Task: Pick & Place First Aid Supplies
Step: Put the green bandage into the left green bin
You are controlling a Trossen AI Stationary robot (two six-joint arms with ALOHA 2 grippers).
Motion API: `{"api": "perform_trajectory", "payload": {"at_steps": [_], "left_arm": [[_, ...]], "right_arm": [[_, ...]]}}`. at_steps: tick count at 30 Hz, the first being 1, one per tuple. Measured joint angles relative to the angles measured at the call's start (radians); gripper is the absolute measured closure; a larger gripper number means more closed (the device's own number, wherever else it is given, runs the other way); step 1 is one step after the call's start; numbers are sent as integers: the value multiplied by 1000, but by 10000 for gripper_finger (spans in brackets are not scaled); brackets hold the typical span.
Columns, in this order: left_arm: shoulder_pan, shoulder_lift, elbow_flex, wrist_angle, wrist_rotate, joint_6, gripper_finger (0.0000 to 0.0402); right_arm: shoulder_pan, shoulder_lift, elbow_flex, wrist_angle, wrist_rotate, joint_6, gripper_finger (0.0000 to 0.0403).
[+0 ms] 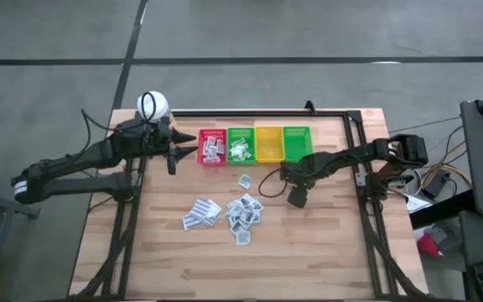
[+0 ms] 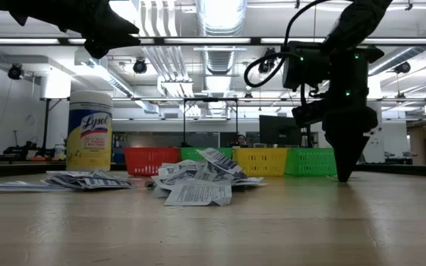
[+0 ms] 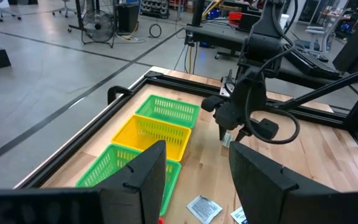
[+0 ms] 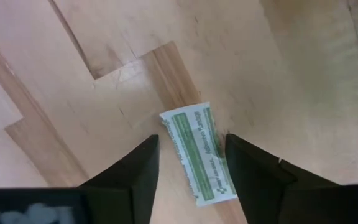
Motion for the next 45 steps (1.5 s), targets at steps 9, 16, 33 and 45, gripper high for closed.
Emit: {"api": "perform_trajectory", "payload": {"at_steps": [9,16,33,45], "left_arm": [[0,0,0,0,0,-2,227],[0,0,0,0,0,-17,227],[0,12,0,3,0,-19,227],[0,47,0,11,0,-14,227]], "right_arm": [[-1,2,5,1,2,0,327],[-2,0,5,3,-1,0,385],[-151,-86,158,223,-492,-132,394],[-297,-17,446,393,-542,-190,394]]}}
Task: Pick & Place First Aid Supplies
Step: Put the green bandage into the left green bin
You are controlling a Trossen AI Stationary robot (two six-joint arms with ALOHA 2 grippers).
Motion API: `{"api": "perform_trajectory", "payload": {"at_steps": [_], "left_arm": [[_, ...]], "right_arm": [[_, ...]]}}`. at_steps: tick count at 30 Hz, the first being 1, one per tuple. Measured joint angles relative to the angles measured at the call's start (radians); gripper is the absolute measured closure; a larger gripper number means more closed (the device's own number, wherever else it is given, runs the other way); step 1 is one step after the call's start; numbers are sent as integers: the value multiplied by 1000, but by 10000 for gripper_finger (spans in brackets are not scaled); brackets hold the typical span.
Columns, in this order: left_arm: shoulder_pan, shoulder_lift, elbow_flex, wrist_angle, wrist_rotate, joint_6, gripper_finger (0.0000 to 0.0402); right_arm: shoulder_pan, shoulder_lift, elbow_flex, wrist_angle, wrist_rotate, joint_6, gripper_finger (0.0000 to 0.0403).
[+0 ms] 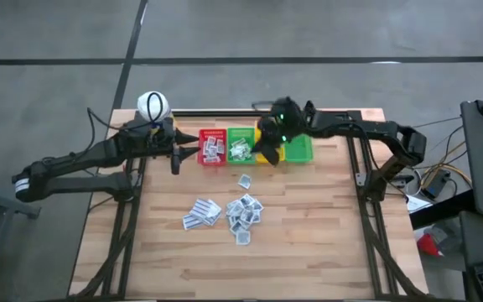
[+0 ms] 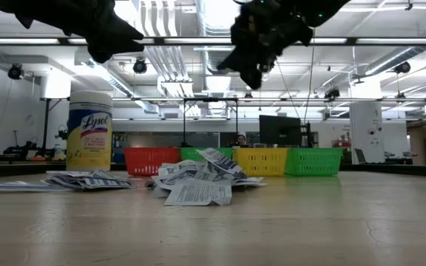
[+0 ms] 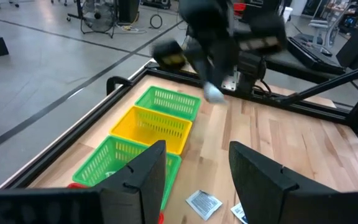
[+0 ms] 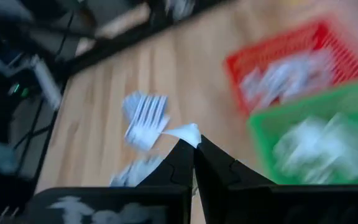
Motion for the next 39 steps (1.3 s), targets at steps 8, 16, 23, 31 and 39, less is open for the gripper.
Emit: {"api": "perform_trajectory", "payload": {"at_steps": [8,16,23,31,39], "left_arm": [[0,3,0,1,0,4,227],[0,3,0,1,0,6,227],[0,3,0,1,0,7,227],[0,3,0,3,0,7,227],[0,3,0,4,0,7,227]], "right_arm": [[-29,149,197,-4,157,-55,394],[-33,352,344,-218,240,-111,394],[-39,512,454,-356,256,-144,394],[-39,636,648,-548,298,-217,394],[-41,750,811,-706,320,-308,394]]}}
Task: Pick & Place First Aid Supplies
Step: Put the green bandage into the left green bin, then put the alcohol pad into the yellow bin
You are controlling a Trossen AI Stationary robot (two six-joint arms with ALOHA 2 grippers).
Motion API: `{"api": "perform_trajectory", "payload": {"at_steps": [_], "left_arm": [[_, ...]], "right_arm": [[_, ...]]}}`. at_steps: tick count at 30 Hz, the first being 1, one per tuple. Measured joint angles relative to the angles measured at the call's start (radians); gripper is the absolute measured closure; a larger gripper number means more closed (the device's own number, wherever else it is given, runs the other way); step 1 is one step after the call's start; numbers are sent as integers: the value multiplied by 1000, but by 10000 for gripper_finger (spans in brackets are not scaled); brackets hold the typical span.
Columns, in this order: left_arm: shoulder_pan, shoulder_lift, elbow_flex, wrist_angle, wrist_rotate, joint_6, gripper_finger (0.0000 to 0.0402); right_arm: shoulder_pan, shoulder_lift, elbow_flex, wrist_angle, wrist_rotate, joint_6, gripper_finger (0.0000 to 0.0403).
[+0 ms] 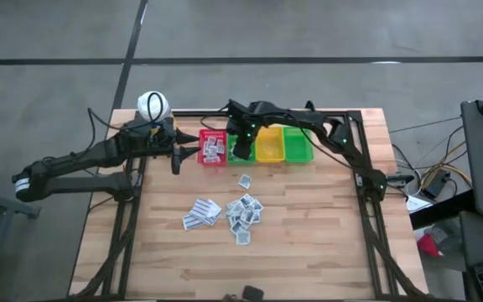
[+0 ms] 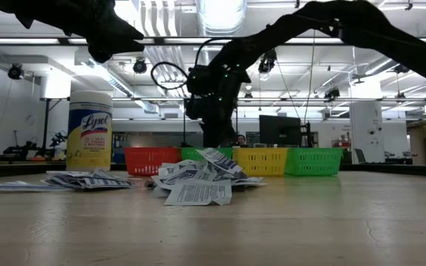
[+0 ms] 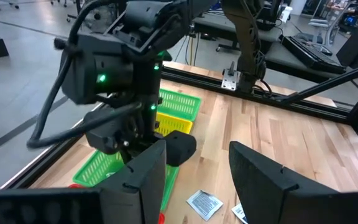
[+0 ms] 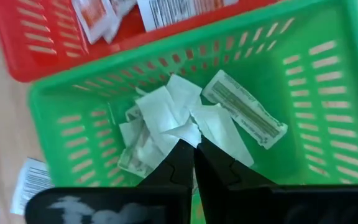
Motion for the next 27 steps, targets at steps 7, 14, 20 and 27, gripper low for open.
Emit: {"api": "perform_trajectory", "payload": {"at_steps": [7,14,20,27], "left_arm": [[0,0,0,-1,0,4,227],[0,0,0,-1,0,12,227],[0,0,0,-1,0,13,227],[0,0,0,-1,0,13,227]], "right_arm": [[0,21,63,-25,-3,-30,360],[-3,16,69,-28,1,-29,299],[-4,15,97,-59,23,-29,259],[5,10,187,-229,19,-44,247]]}}
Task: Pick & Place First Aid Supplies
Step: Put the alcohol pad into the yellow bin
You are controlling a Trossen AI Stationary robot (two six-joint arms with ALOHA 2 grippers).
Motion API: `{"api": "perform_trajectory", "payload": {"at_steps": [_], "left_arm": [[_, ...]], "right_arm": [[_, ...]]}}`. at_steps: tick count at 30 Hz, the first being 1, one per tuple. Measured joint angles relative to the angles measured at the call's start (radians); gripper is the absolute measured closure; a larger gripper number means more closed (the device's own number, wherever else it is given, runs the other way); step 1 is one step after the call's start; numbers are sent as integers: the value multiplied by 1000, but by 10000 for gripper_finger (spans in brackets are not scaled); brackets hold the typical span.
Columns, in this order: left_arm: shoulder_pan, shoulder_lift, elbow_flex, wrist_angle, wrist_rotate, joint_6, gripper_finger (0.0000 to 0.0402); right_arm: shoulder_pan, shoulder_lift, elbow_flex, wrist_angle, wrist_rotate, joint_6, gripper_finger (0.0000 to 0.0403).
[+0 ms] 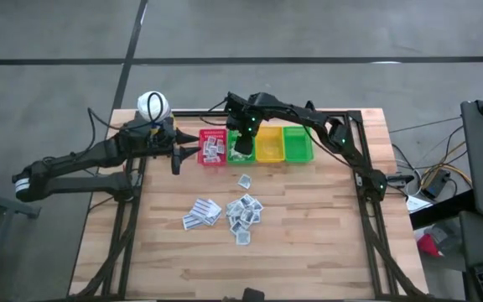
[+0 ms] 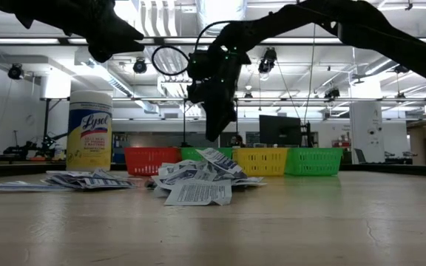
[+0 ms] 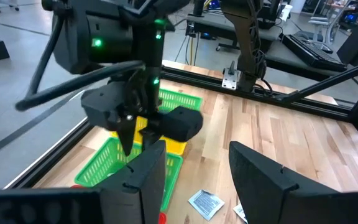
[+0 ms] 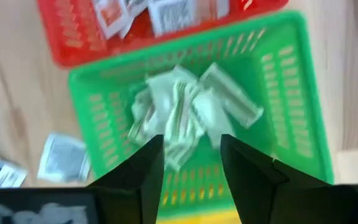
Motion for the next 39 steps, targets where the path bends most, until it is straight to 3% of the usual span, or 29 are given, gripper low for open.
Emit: {"api": "perform_trajectory", "payload": {"at_steps": [15,21,28,39], "left_arm": [[0,0,0,-6,0,-1,227],[0,-1,0,-17,0,-1,227],[0,-6,0,-30,0,-1,227],[0,-6,0,-30,0,-4,227]], "right_arm": [[106,-77,17,-156,-33,-98,281],[147,-130,-49,-166,-42,-98,286],[184,-274,-272,-104,-42,-90,289],[205,-693,-802,325,-38,120,316]]}}
